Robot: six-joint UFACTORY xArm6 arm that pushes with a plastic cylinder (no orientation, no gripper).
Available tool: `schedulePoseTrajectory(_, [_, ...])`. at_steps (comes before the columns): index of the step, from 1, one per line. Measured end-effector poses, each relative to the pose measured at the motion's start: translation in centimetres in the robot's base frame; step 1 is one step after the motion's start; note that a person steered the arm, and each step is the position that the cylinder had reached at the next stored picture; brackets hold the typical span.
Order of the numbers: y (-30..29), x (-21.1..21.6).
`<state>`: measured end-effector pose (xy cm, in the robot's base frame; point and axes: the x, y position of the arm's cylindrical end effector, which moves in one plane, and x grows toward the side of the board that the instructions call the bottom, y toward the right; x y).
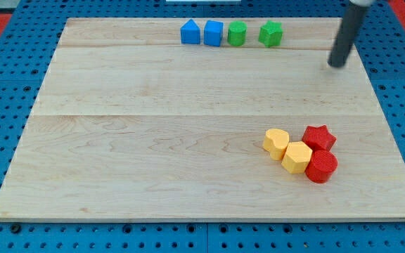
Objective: Place the red circle in between the yellow hexagon and red star
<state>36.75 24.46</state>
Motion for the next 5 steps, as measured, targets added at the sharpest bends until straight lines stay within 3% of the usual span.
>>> schedulePoseTrajectory(1, [1.4, 8.9])
schedulePoseTrajectory(2, [2.5, 15.2])
schedulePoseTrajectory(5, [2.4, 14.8])
